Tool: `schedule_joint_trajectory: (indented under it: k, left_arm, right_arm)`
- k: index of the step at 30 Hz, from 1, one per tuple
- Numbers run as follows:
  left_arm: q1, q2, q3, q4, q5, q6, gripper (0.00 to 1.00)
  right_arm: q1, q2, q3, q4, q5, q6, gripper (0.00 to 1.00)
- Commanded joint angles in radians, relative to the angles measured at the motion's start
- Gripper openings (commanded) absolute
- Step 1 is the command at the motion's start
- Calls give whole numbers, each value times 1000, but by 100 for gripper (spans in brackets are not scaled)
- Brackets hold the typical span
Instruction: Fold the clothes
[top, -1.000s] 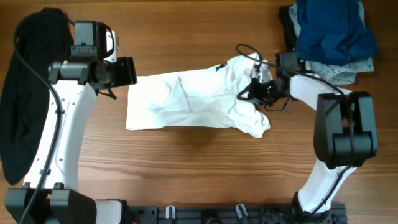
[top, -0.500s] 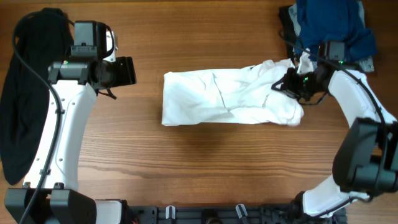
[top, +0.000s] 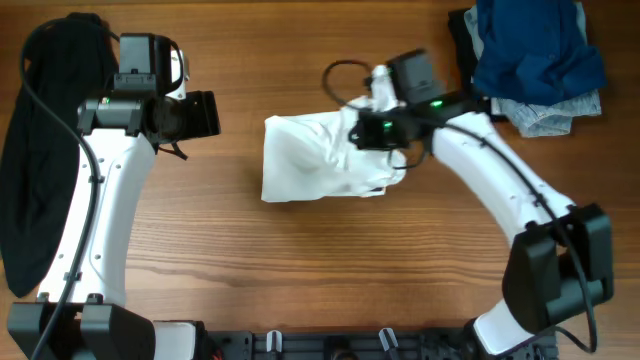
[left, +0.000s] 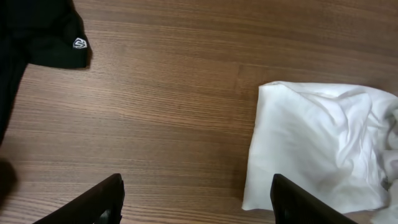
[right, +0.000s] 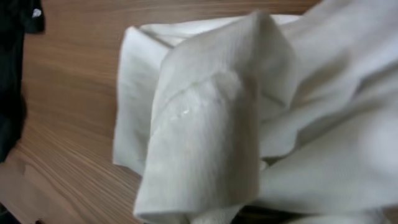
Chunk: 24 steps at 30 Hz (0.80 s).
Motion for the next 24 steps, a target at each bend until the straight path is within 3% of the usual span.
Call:
schedule_joint_trajectory:
  k: [1, 13, 16, 24]
  left_arm:
    - [6, -2, 6, 0, -10, 15, 75]
    - [6, 85, -4, 11, -10, 15, 76]
    - [6, 103, -4, 19, -18, 15, 76]
    - [90, 111, -4, 101, -47, 3, 76]
  right_arm:
    - [88, 47, 19, 59, 48, 73, 4]
    - [179, 163, 31, 217, -10, 28, 5]
    - [202, 163, 56, 234, -34, 13, 31]
    - [292, 163, 64, 344, -134, 23, 48]
